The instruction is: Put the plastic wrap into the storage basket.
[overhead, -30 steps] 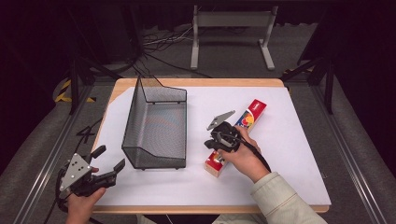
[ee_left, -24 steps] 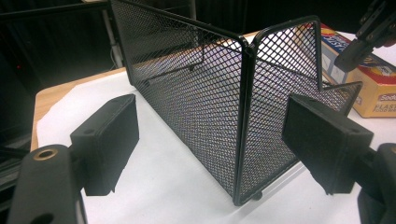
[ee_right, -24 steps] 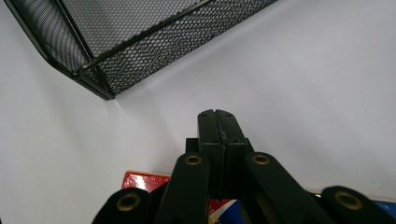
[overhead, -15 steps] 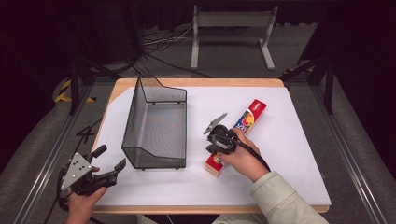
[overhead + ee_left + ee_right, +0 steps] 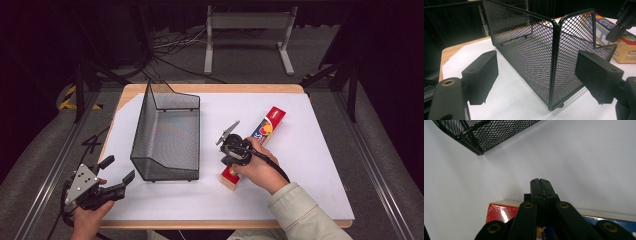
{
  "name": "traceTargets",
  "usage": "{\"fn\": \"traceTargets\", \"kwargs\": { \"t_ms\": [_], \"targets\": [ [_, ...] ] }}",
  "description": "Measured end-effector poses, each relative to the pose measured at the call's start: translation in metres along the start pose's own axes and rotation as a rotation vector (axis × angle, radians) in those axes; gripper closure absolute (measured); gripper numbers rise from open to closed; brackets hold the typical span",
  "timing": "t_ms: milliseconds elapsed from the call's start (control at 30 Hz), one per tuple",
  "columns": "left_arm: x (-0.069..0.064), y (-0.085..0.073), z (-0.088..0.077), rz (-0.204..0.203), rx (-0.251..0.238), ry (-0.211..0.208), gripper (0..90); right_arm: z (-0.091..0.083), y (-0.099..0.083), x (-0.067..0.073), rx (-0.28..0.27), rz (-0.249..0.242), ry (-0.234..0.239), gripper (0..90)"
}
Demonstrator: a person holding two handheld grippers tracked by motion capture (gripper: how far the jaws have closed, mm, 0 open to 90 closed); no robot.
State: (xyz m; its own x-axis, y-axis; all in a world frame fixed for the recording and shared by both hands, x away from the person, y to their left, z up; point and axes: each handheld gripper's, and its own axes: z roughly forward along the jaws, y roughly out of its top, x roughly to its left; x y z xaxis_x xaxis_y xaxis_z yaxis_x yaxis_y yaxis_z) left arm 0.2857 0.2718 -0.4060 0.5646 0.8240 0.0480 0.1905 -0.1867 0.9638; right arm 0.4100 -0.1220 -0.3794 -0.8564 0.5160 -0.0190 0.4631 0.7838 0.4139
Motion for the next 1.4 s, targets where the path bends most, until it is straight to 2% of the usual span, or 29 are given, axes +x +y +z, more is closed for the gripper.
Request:
{"fn": "traceTargets", "kwargs": {
  "t_ms": [300,533,633,767,900,967,1067,1267,1367,1400],
  "targets": [
    [0.0,0.001,0.0,0.0,-0.005,-0.002,19.6,-0.007,-0.008,-0.002,0.059,0.02,0.052,90.0],
    [0.0,0.001,-0.001,-0.002,-0.007,-0.003,19.7,-0.012,-0.014,-0.001,0.113,0.022,0.067,90.0],
    [0.0,0.001,-0.001,-0.002,-0.006,0.0,19.6,-0.017,-0.019,0.0,0.136,0.016,0.067,90.0],
    [0.0,0.001,-0.001,-0.002,-0.008,-0.003,19.6,-0.023,-0.029,0.0,0.16,0.016,0.034,90.0],
    [-0.001,0.001,0.0,0.001,-0.005,-0.003,19.6,-0.029,-0.041,-0.004,0.122,0.047,0.053,90.0],
    [-0.002,0.002,0.0,0.003,-0.003,-0.005,19.6,-0.03,-0.047,-0.006,0.122,0.062,0.037,90.0],
    [-0.002,0.002,0.001,0.004,-0.004,-0.005,19.6,-0.031,-0.054,-0.011,0.103,0.08,0.059,90.0],
    [-0.001,0.001,0.001,0.002,0.001,-0.005,19.6,-0.034,-0.058,-0.011,0.108,0.079,0.056,90.0],
    [-0.002,0.001,0.001,0.003,-0.001,-0.007,19.7,-0.03,-0.058,-0.01,0.106,0.081,0.053,90.0],
    [-0.002,0.002,0.001,0.004,-0.004,-0.006,19.7,-0.024,-0.056,-0.009,0.122,0.074,0.049,90.0]
  ]
}}
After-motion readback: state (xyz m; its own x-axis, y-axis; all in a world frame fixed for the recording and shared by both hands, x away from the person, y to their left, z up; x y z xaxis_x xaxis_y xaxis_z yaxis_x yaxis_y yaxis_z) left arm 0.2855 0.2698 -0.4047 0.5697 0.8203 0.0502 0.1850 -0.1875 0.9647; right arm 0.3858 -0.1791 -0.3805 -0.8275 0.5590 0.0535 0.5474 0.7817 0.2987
